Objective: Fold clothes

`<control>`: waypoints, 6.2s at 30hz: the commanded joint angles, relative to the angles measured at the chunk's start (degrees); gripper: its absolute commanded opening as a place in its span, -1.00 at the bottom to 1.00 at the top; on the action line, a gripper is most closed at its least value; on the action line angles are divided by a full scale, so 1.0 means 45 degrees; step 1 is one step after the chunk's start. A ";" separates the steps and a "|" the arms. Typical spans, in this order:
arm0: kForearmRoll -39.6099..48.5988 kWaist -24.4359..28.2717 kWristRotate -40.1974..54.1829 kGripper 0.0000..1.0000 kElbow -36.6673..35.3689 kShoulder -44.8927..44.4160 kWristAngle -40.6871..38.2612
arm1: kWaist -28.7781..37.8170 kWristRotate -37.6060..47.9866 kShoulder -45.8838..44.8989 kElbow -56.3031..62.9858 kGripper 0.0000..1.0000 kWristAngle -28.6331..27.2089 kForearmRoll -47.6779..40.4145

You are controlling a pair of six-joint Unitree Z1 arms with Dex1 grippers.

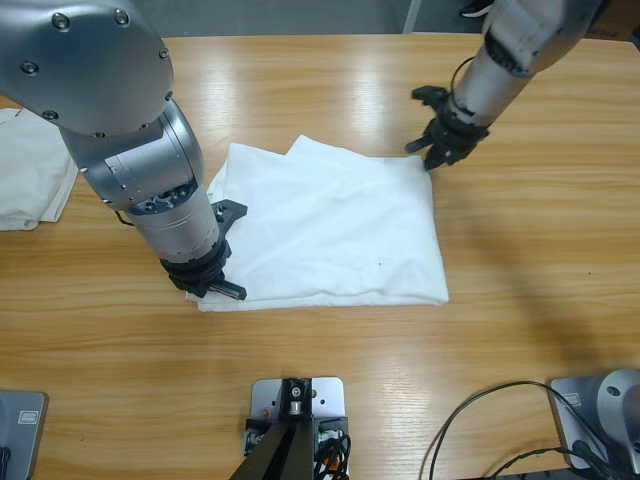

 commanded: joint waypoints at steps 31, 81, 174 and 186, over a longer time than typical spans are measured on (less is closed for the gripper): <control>-0.0261 0.0567 -0.0355 -1.00 -0.0335 0.0346 -0.0783 | 0.3221 -0.0044 -0.0139 0.0501 -1.00 0.0701 0.0893; 0.0598 0.2095 -0.1003 0.94 -0.2140 -0.2475 -0.0025 | -0.4189 0.2206 -0.4049 0.7571 1.00 0.8920 -0.4142; 0.0325 0.1919 -0.3011 0.92 0.0809 -0.4299 0.0127 | 0.6307 0.3088 -0.2271 -0.3906 -1.00 -0.0767 0.6745; 0.0325 0.1938 -0.3281 0.92 0.1036 -0.4557 0.0205 | 0.8646 0.3542 -0.1100 -0.5495 -1.00 -0.0306 0.6284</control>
